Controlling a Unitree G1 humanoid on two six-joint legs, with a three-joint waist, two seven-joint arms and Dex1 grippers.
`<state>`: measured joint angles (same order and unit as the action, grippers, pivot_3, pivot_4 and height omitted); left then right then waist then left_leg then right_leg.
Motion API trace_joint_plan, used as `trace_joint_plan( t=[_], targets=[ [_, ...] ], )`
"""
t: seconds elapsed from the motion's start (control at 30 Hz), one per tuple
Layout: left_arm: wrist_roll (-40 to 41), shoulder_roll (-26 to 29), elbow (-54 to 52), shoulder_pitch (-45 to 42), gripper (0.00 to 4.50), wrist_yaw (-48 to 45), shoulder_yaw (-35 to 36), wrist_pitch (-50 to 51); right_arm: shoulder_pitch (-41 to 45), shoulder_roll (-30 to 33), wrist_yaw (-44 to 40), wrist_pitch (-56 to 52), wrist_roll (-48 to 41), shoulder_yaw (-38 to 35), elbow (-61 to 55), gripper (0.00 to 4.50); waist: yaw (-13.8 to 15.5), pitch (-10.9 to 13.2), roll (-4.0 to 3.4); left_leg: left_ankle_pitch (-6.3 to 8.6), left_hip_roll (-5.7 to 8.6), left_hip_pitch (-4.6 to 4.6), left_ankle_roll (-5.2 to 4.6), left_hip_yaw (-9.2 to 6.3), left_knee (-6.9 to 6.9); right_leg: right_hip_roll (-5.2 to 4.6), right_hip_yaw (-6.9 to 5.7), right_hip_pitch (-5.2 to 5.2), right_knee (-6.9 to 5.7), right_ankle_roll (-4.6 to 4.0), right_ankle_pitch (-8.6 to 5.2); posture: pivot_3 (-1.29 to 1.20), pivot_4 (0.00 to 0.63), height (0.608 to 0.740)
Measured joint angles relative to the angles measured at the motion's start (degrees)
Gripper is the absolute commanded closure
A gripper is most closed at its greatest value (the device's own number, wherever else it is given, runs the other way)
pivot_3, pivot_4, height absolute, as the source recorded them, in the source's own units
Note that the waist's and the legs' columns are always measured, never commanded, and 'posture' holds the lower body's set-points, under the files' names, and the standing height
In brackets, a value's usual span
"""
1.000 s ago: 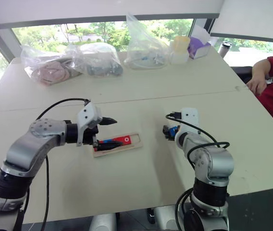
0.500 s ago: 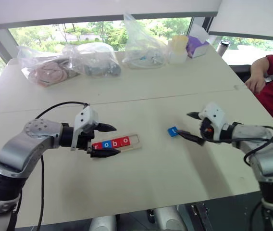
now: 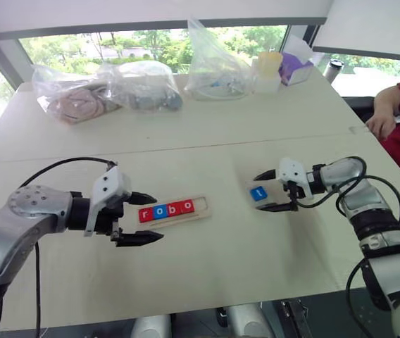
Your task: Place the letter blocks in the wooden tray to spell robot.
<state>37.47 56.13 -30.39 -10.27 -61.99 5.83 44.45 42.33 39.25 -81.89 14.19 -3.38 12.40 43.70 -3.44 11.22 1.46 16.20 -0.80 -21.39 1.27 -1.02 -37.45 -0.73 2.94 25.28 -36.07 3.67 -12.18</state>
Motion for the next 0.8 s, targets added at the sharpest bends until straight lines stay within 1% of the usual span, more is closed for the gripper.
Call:
trace_joint_plan(
  t=[0.07,0.1,0.23,0.27,0.37,0.43,0.53,0.63,0.73,0.8],
  targets=[
    [0.56,0.12,-0.68,0.59,0.0,0.74,0.43,0.33,1.63,-0.28,-0.72,1.95,0.45,0.28,2.98,0.62,-0.01,0.0,-0.01,-0.01,0.0,0.05,0.01,0.0,-0.02,0.01,0.0,-0.05,-0.03,-0.09,-0.04,0.0,0.15,0.74],
    [0.74,0.12,-1.0,0.81,0.0,1.09,0.55,0.45,2.75,-0.36,-1.27,3.1,0.95,0.41,5.06,0.97,-0.02,0.0,-0.01,-0.01,0.0,0.06,0.02,-0.01,-0.06,0.03,0.0,-0.07,-0.04,-0.12,-0.02,0.0,0.15,0.74],
    [0.96,0.12,-1.3,0.98,0.0,2.12,0.65,1.09,4.18,-0.62,-2.91,5.88,2.01,0.41,9.1,3.01,-0.06,0.0,-0.01,-0.01,-0.02,0.08,0.02,-0.03,-0.14,0.07,-0.01,-0.13,-0.06,-0.14,0.0,0.0,0.15,0.74],
    [0.98,0.12,-1.3,0.98,0.0,2.36,0.65,1.14,4.44,-0.78,-2.99,6.14,2.04,0.35,9.33,3.38,-0.13,0.0,-0.01,-0.01,-0.02,0.09,0.02,-0.03,-0.19,0.07,-0.01,-0.15,-0.07,-0.14,0.0,0.0,0.15,0.74],
    [1.01,0.15,-1.27,0.99,0.0,2.43,0.65,1.12,4.25,-1.34,-3.07,2.71,1.26,-0.59,8.02,3.38,-0.35,0.01,-0.02,-0.01,-0.02,0.06,0.02,-0.03,-0.28,0.06,0.0,-0.15,-0.13,-0.15,0.01,0.0,0.15,0.74],
    [0.96,0.21,-1.14,0.98,0.0,2.41,0.67,1.07,3.26,-2.36,-2.98,-1.63,-0.91,-2.04,3.8,3.38,-0.54,0.01,-0.02,-0.01,-0.03,0.08,0.02,-0.05,-0.3,0.08,0.0,-0.15,-0.16,-0.15,0.03,0.0,0.15,0.74],
    [0.72,0.55,-0.73,0.86,0.0,2.2,0.62,0.74,1.1,-4.21,-1.1,-9.62,-3.77,-3.04,-7.57,3.38,-0.5,0.02,-0.04,-0.01,-0.05,0.06,0.02,-0.12,-0.29,0.13,-0.04,-0.12,-0.21,0.0,0.12,0.0,0.15,0.74],
    [0.54,0.76,-0.05,0.34,0.0,1.48,0.35,-0.05,-0.85,-6.71,1.4,-16.93,-3.99,-0.54,-19.75,3.38,-0.43,0.03,-0.05,-0.01,-0.06,0.04,0.02,-0.17,-0.3,0.14,-0.08,-0.1,-0.22,-0.01,0.12,0.0,0.15,0.74],
    [-0.25,1.47,0.22,0.31,0.0,0.61,-0.7,-0.95,-1.02,-8.7,3.62,-21.12,-2.29,2.77,-25.62,3.38,-0.38,0.03,-0.06,-0.01,-0.05,0.01,0.02,-0.15,-0.34,0.12,-0.08,-0.09,-0.21,-0.1,0.06,0.0,0.15,0.74],
    [-2.07,1.78,1.18,0.3,0.0,0.53,-1.75,-2.41,-0.83,-10.25,5.39,-22.4,-0.84,4.71,-26.8,3.38,-0.35,0.03,-0.06,-0.01,-0.04,0.0,0.02,-0.14,-0.37,0.1,-0.08,-0.09,-0.21,-0.16,0.02,0.0,0.15,0.74]
  ],
)
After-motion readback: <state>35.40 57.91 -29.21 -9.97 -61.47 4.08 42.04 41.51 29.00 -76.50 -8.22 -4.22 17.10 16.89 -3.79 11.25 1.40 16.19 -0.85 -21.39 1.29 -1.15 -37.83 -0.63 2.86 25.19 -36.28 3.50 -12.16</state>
